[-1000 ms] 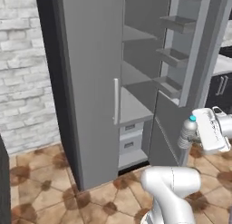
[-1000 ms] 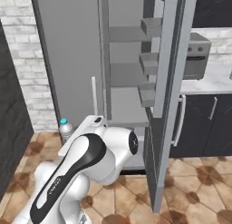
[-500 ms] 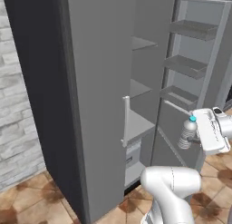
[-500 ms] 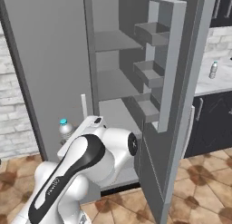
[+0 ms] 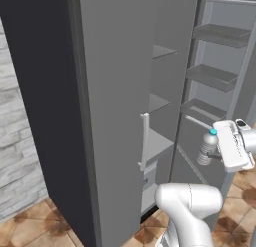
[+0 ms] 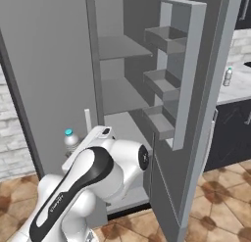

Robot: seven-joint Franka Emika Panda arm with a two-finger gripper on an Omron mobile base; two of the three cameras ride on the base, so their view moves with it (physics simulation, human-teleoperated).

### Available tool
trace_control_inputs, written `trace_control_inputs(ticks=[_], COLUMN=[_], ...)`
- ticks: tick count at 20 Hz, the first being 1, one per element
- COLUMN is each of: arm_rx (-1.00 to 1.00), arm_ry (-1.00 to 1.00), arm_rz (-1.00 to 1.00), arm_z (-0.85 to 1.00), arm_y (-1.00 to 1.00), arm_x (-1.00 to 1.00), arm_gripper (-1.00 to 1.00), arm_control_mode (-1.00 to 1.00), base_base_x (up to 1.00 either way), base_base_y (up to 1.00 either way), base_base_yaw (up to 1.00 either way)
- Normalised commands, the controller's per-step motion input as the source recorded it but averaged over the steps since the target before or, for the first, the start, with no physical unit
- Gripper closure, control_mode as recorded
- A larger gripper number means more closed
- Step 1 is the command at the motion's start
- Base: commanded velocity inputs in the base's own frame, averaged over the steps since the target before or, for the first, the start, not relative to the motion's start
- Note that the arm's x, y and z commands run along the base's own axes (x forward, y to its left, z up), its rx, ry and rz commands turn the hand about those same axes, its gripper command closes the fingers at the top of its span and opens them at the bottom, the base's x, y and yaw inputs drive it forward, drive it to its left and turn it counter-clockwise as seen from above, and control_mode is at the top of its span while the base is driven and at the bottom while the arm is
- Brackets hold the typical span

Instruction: Take the bottled waters from the counter and place them in the freezer to freeze. Close the freezer door after placing the bottles.

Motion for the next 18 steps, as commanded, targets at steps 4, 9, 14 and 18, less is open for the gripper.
trace_control_inputs(ticks=[4, 9, 14, 18], arm_rx=[0.0, 0.0, 0.0, 0.0], arm_ry=[0.0, 0.0, 0.0, 0.0], arm_rz=[0.0, 0.0, 0.0, 0.0], arm_z=[0.0, 0.0, 0.0, 0.0], arm_y=[0.0, 0.0, 0.0, 0.0], arm_x=[0.0, 0.0, 0.0, 0.0], arm_gripper=[1.0, 1.0, 1.0, 1.0], arm_control_mode=[1.0, 1.0, 1.0, 1.0], base_base_x=[0.34, 0.4, 0.25, 0.2], base_base_y=[-0.07, -0.34, -0.07, 0.0], base_base_yaw=[0.0, 0.01, 0.0, 0.0])
